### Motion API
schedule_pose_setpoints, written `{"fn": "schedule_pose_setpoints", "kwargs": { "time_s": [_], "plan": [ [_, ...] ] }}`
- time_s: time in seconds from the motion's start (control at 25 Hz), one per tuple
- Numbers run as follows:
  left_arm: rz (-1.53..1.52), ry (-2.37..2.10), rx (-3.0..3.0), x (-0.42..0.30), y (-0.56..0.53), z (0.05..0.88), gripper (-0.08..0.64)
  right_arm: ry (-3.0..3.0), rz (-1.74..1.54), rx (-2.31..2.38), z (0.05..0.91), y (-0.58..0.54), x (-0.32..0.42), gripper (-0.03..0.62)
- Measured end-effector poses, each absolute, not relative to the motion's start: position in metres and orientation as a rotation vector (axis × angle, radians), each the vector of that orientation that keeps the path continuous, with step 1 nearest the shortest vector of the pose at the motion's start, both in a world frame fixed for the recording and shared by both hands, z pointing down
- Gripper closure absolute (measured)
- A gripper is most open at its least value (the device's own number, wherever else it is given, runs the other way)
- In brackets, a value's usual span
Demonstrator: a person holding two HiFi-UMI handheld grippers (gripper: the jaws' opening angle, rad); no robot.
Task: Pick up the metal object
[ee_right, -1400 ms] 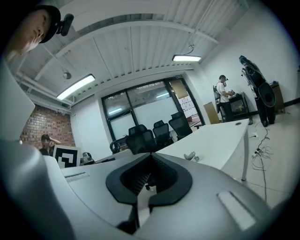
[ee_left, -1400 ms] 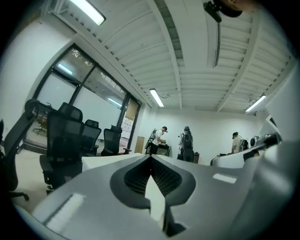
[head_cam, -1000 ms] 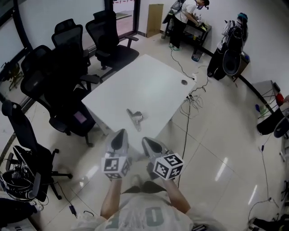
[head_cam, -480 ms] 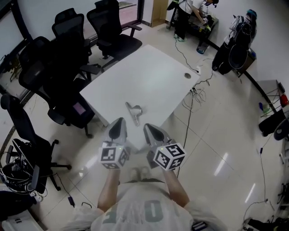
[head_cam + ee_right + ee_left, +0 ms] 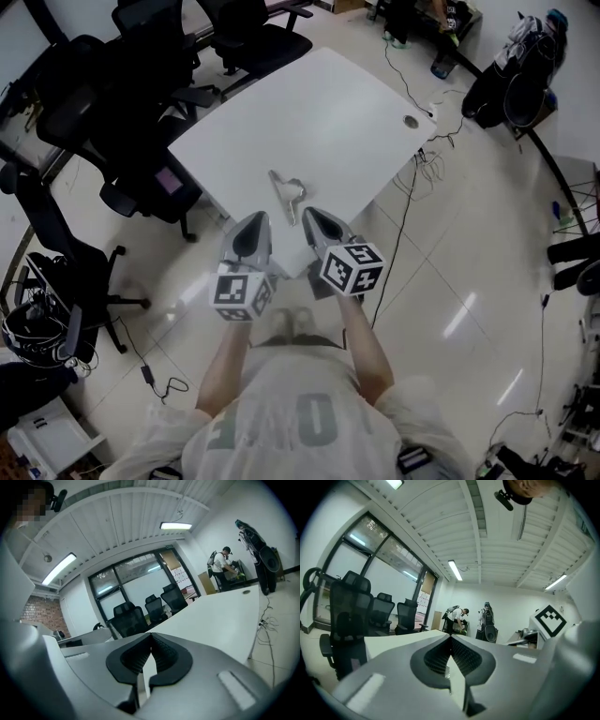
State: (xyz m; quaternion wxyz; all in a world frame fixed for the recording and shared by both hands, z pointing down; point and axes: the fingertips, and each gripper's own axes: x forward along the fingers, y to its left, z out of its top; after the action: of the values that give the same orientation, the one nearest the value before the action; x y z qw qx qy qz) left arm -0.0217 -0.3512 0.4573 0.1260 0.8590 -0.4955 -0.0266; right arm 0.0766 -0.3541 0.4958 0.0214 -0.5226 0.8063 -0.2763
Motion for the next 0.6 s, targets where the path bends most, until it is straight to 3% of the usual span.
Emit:
{"fn": "schedule_pose_setpoints", "kwargs": {
  "time_s": [0.2,0.32,0.6],
  "plan": [
    [-0.013,-1.472,2.468,-0.026,-0.362,0.483,0.558,2.556,-0.9,-1.659,0.531,-0.399,0.072,0.577],
    [0.008,-1.47,2.453,-0.023,-0.37,0.493,0.559,2.572,-0.966,-1.7,0.56,-0.423,0.074,0.5],
    [0.023,-1.479,2.424,-0.017,-0.389,0.505,0.558,2.51,-1.124,-1.804,0.616,-0.45,0.093,0.433]
  ]
}}
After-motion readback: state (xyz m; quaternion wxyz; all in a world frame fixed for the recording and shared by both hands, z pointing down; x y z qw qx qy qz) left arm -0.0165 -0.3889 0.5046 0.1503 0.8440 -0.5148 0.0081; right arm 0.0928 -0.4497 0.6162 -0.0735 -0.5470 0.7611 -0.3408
